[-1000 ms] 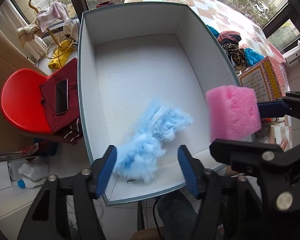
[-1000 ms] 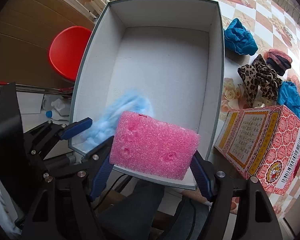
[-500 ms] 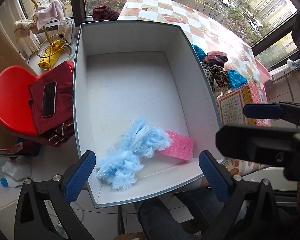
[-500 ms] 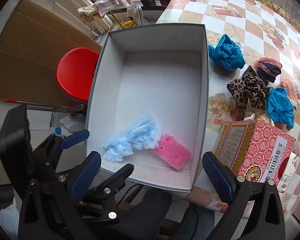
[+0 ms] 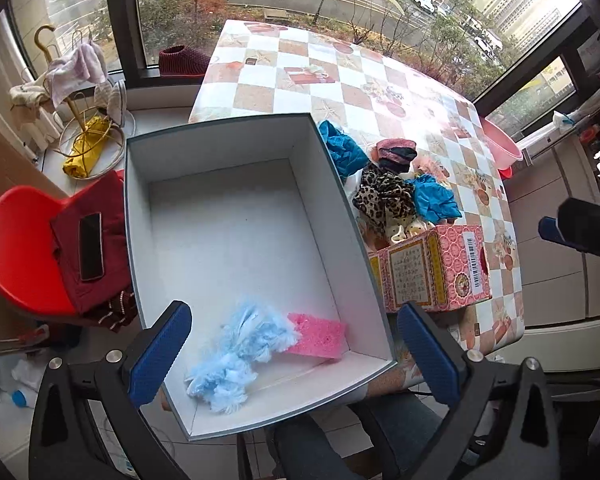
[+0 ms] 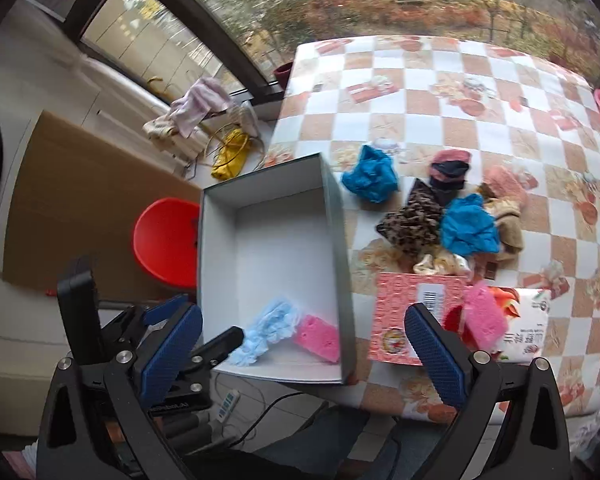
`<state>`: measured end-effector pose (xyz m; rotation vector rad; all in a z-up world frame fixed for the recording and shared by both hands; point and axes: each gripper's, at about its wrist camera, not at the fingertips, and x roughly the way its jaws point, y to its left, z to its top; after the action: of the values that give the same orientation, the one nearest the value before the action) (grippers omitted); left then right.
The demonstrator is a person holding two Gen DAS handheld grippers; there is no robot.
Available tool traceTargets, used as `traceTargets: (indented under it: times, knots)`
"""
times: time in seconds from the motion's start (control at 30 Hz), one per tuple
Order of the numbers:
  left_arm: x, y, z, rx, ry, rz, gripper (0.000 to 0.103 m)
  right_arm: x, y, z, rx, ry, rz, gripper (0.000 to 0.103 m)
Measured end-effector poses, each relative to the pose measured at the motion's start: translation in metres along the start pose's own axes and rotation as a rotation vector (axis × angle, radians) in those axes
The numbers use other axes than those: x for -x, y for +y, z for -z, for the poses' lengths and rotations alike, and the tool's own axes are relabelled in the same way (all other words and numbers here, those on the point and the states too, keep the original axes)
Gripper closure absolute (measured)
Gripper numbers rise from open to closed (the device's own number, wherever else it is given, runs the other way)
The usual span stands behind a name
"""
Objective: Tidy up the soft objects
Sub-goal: 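Reach the left tool to the blue cloth while the right tool reaches the beige sock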
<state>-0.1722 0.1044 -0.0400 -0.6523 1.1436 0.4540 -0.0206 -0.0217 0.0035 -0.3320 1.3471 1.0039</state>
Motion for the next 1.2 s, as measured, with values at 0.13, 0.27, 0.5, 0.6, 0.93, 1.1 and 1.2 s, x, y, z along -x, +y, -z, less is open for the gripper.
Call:
traceTargets:
  times: [0.13, 0.27, 0.5, 0.6, 0.93, 1.1, 1.2]
  knots:
    - [-0.012, -0.020, -0.022, -0.044, 0.020, -0.036, 0.000, 0.008, -0.064, 0.000, -0.145, -0.005, 0.099, 0.001]
    - [-0.022, -0.040, -0.051, -0.064, 0.022, -0.076, 0.000, 0.001, -0.131, 0.001, -0.285, 0.023, 0.158, 0.001]
    - [-0.064, -0.078, -0.117, -0.116, 0.074, -0.194, 0.000, -0.032, -0.211, -0.016, -0.398, 0.102, 0.183, 0.001]
    - [-0.099, -0.091, -0.143, -0.130, 0.126, -0.219, 0.000, -0.050, -0.232, -0.027, -0.416, 0.140, 0.163, 0.001]
    - [-0.215, -0.111, -0.189, -0.190, 0.306, -0.357, 0.000, -0.125, -0.281, -0.055, -0.492, 0.257, 0.094, 0.001]
    - [-0.247, -0.099, -0.192, -0.150, 0.392, -0.369, 0.000, -0.159, -0.285, -0.063, -0.426, 0.327, 0.143, 0.001]
    - [-0.256, -0.095, -0.192, -0.141, 0.416, -0.368, 0.000, -0.154, -0.300, -0.060, -0.398, 0.321, 0.230, 0.001]
